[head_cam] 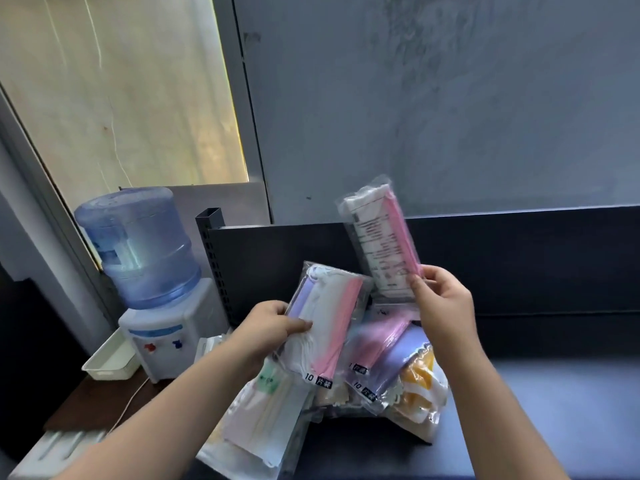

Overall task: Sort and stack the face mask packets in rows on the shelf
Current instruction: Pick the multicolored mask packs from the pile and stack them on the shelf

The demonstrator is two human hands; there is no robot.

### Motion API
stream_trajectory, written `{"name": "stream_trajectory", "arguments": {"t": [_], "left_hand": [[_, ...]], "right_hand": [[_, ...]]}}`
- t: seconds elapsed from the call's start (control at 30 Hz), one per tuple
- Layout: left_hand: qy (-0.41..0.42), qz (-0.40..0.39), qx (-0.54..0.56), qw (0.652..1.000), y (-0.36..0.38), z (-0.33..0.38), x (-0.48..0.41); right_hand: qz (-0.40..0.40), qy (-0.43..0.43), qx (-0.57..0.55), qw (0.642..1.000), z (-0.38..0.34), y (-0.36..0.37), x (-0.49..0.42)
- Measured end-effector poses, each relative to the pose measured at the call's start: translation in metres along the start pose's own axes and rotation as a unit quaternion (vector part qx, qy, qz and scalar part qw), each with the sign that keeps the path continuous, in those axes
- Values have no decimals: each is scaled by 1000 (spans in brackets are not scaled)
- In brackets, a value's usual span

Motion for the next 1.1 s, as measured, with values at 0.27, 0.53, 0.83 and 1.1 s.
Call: {"name": "stream_trajectory", "arguments": {"t": [0.27, 0.53, 0.83, 1.1], "left_hand": [[78, 7, 155, 985, 11, 30, 25], [100, -19, 204, 974, 41, 53, 39], [61, -33, 311, 948, 117, 30, 47], [91, -66, 417, 902, 241, 66, 83]], "right_hand": [[43, 68, -130, 988, 4, -33, 37], [55, 30, -22, 998, -5, -59, 72], [181, -191, 378, 888, -35, -107, 108], [168, -301, 478, 808, -46, -154, 130]]}}
Point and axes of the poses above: each hand's wrist, its own x-axis away from the middle knuckle, its own y-axis out of the palm, z = x × y, the point moved 10 cm from there along -x, towards the middle knuckle, and after that the axes turned 5 degrees about -z, right-handed, at the moved point
